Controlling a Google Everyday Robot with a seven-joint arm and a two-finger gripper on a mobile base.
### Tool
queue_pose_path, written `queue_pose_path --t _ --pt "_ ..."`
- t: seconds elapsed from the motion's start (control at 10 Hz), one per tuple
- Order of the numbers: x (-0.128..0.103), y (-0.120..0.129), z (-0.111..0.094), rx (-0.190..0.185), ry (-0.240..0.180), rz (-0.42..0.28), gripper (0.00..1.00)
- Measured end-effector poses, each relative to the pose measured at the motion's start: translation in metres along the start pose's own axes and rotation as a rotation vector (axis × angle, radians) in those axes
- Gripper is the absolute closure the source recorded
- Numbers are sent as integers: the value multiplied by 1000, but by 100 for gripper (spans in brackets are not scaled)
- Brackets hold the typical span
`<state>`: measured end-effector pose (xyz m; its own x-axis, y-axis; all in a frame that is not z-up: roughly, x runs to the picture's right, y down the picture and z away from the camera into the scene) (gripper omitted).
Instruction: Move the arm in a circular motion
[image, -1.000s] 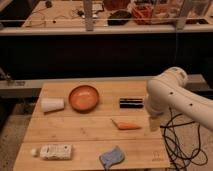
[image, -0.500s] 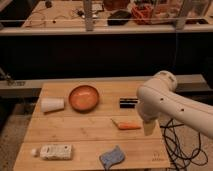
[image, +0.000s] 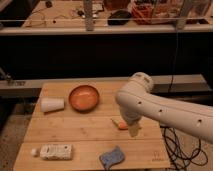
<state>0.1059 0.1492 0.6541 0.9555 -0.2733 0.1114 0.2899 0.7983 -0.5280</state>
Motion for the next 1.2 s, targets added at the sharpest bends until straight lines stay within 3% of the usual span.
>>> queue_pose_path --t 0.5,1.2 --pt "-46 -27 -2 1 8 -68 20" --pt "-74 -62 5 4 11 -137 20"
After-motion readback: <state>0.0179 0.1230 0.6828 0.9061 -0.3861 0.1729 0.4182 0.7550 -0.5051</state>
